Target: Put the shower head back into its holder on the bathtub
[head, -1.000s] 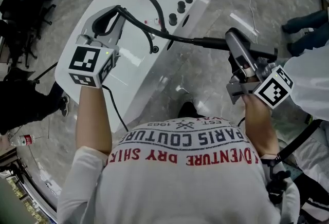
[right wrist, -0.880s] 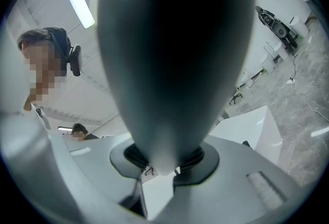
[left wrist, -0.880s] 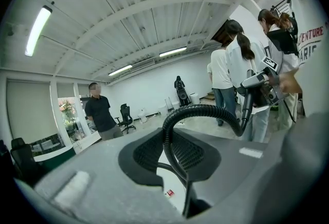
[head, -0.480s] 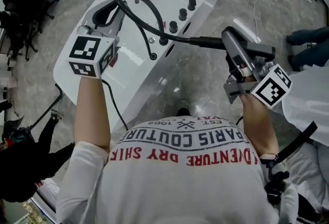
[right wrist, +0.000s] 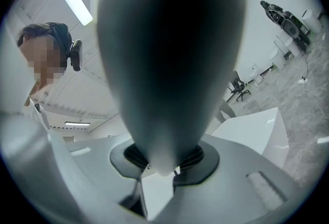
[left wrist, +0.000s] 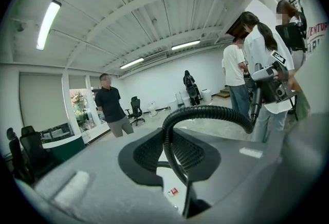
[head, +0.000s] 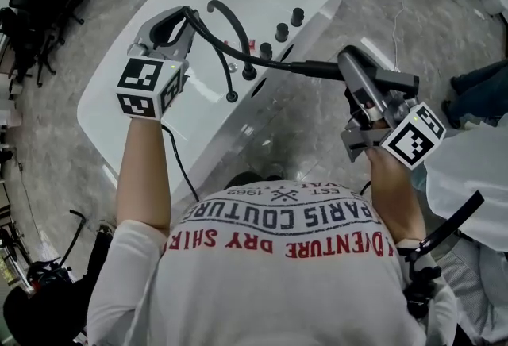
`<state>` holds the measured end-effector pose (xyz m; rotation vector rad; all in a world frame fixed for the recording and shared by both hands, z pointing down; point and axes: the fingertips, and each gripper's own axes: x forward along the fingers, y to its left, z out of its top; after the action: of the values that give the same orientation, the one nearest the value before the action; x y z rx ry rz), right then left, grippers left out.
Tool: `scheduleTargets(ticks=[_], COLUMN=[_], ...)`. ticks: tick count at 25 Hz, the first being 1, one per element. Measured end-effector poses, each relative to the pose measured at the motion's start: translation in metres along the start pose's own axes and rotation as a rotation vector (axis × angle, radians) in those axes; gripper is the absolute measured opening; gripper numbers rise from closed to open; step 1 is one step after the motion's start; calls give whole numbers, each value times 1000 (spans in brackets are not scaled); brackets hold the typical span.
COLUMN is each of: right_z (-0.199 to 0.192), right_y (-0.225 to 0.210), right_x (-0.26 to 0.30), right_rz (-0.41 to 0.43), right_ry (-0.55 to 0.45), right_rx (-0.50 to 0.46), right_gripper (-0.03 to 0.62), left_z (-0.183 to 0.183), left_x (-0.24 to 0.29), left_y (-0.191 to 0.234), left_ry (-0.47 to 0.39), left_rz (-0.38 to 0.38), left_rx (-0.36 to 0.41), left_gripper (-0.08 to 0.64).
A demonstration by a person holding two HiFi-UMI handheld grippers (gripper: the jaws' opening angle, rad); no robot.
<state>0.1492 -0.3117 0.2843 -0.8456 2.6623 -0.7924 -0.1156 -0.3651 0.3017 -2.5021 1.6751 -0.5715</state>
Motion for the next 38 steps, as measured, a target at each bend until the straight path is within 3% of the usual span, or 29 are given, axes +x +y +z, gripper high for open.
scheduleTargets(ticks=[13,25,29,32,38], right_z=[-31,-41,-44,-47,-57], right_y=[-17,-28,-28,-27,-24], right_x=[11,14,20,23,36], right_rz=[-30,-67,-69,-65,-55], right_ry=[59,67,75,86,117], right_rx=[33,22,21,19,20], right_gripper=[109,109,109,109,109], left_z=[-94,-202,-242,-267,-308], left_x=[12,22,25,21,20], left_y=[-16,-59,-74,-92,-116], left_ry=[140,291,353,396,464], left_rz=[-15,-105,-135,-172,-234], left_rx=[-99,-267,-244,-287,-296], left_gripper=[60,60,61,61,61])
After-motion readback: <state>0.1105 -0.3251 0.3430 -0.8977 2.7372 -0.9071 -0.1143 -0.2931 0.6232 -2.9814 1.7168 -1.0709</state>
